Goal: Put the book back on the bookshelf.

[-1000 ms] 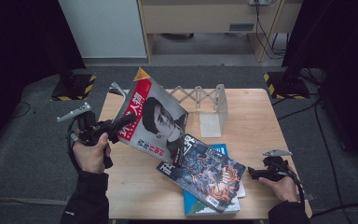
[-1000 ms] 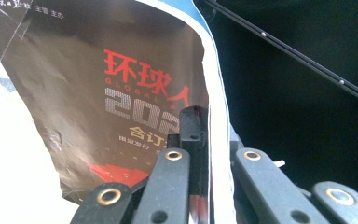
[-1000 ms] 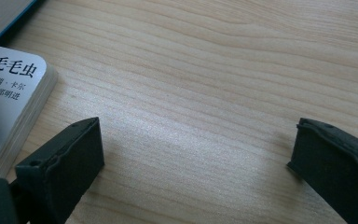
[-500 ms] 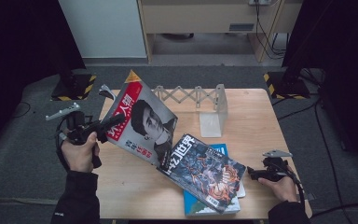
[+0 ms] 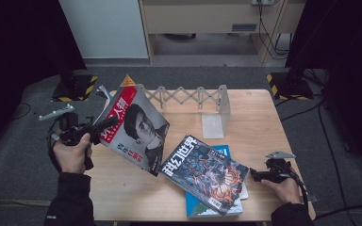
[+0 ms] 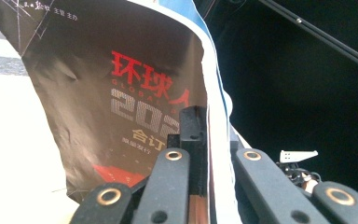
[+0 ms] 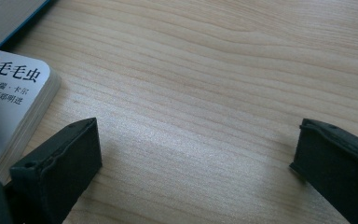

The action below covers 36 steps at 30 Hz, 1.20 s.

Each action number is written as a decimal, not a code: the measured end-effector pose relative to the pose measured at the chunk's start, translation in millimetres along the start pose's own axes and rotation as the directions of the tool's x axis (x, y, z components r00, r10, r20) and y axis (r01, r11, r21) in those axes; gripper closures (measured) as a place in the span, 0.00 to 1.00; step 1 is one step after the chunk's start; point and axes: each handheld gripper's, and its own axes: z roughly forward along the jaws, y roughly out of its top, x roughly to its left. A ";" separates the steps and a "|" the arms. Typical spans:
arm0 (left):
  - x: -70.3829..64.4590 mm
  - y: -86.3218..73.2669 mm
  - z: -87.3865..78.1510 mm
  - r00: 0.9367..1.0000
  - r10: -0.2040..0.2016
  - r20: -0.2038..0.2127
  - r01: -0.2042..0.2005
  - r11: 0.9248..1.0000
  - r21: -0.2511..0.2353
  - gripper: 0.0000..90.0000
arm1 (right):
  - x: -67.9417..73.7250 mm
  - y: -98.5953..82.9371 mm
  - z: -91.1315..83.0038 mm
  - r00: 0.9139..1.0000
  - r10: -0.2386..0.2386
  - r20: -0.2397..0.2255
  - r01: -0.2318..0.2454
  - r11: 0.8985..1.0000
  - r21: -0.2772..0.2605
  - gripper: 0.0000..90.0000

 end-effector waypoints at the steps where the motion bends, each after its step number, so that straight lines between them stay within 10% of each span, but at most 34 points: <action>1: 0.8 0.6 -0.3 1.000 -0.003 -0.002 0.003 1.000 -0.002 0.96 | 0.1 0.0 0.1 1.000 0.001 0.002 -0.001 1.000 0.000 0.01; 18: 20.1 5.7 18.4 0.998 0.022 -0.059 -0.019 0.998 0.053 0.96 | -0.1 0.3 0.8 1.000 -0.002 -0.002 0.002 1.000 -0.005 0.01; 36: 26.0 14.9 35.5 0.980 0.062 -0.188 -0.052 0.997 0.057 0.96 | -0.1 0.7 1.1 1.000 -0.002 -0.003 0.002 1.000 -0.004 0.01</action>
